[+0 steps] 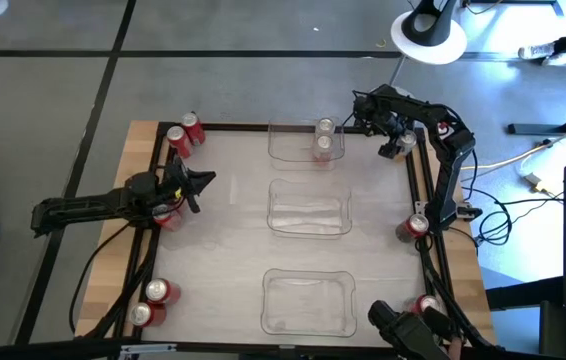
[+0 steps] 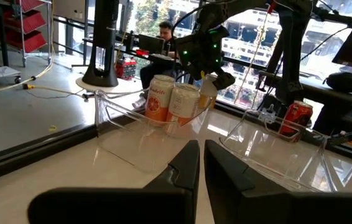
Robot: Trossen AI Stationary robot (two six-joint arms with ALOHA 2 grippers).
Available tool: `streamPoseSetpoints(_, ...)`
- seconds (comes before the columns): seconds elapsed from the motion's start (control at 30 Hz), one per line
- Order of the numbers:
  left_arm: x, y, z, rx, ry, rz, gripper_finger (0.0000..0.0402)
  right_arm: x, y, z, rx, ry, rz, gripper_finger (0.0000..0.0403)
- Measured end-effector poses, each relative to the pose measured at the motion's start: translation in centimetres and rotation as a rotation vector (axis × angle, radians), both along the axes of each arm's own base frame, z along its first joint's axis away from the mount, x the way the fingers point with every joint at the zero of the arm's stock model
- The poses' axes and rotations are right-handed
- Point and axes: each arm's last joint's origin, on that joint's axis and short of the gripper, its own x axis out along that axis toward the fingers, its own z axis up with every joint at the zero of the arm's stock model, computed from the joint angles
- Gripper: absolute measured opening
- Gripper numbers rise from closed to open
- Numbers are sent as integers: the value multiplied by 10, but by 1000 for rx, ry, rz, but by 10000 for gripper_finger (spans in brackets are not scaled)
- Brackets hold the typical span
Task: Sort soda cans
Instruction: Put the top yellow white soda can into the top transparent bin
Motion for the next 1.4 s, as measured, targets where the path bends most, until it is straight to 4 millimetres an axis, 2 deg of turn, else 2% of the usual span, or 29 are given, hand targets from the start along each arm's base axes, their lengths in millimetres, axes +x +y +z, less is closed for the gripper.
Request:
streamPoseSetpoints(0.3,0,0,1,2,-7,0,17,0,0,0,6,4,8,282)
streamPoseSetpoints(0.5,0,0,1,2,-6,0,17,4,-6,14,-30,-54,-29,282)
streamPoseSetpoints(0.63,0,0,1,3,-11,0,17,7,-7,37,-115,-157,-52,280)
streamPoseSetpoints(0.9,0,0,7,12,-72,0,17,14,3,89,-230,-262,-18,277)
streamPoseSetpoints(1.2,0,0,9,21,-90,0,11,46,20,153,-354,-510,75,277)
streamPoseSetpoints(1.4,0,0,15,53,-119,2,3,71,42,190,-401,-685,172,277)
